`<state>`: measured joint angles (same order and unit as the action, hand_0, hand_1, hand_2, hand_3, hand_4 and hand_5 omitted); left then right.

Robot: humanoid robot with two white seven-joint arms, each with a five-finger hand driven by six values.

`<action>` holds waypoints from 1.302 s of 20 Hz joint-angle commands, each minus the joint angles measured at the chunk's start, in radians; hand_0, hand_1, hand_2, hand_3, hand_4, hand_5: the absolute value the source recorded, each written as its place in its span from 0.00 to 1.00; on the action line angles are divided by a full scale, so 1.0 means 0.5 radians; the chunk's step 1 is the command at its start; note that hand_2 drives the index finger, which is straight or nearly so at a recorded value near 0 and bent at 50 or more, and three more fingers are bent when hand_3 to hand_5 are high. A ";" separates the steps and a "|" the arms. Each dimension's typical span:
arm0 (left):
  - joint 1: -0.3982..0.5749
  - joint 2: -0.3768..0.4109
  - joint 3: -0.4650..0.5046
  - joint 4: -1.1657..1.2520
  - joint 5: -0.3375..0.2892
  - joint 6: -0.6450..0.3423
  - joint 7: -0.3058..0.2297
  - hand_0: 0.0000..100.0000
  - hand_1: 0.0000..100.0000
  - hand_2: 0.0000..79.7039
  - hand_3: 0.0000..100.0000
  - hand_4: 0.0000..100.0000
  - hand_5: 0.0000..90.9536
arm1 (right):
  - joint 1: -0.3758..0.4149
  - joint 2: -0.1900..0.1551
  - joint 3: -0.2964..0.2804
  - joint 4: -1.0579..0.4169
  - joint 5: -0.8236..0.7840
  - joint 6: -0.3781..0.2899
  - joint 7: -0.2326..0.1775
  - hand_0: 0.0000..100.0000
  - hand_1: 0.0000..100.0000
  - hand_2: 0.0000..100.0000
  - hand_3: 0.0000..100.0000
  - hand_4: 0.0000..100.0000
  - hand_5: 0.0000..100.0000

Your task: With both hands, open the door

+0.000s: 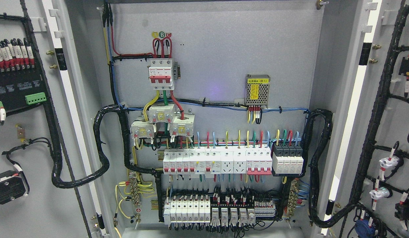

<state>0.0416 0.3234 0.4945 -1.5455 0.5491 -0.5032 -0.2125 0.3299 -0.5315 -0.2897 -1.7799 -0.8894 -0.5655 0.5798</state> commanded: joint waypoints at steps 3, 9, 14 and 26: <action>-0.187 0.117 0.033 0.427 -0.003 0.055 0.002 0.00 0.00 0.00 0.00 0.04 0.00 | 0.009 0.023 -0.120 0.038 -0.001 -0.053 -0.003 0.00 0.00 0.00 0.00 0.00 0.00; -0.246 0.157 0.011 0.593 -0.015 0.055 -0.001 0.00 0.00 0.00 0.00 0.04 0.00 | 0.012 0.038 -0.123 0.035 -0.025 -0.121 -0.003 0.00 0.00 0.00 0.00 0.00 0.00; -0.273 0.160 0.005 0.655 -0.021 0.055 -0.005 0.00 0.00 0.00 0.00 0.04 0.00 | 0.012 0.038 -0.126 0.075 -0.099 -0.121 -0.003 0.00 0.00 0.00 0.00 0.00 0.00; -0.279 0.160 -0.013 0.652 -0.021 0.055 -0.001 0.00 0.00 0.00 0.00 0.04 0.00 | -0.031 0.026 -0.160 0.142 -0.295 -0.118 0.000 0.00 0.00 0.00 0.00 0.00 0.00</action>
<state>-0.0943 0.3942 0.4929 -1.2598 0.5386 -0.4753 -0.2125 0.3277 -0.5166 -0.3555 -1.7333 -1.0028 -0.6257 0.5780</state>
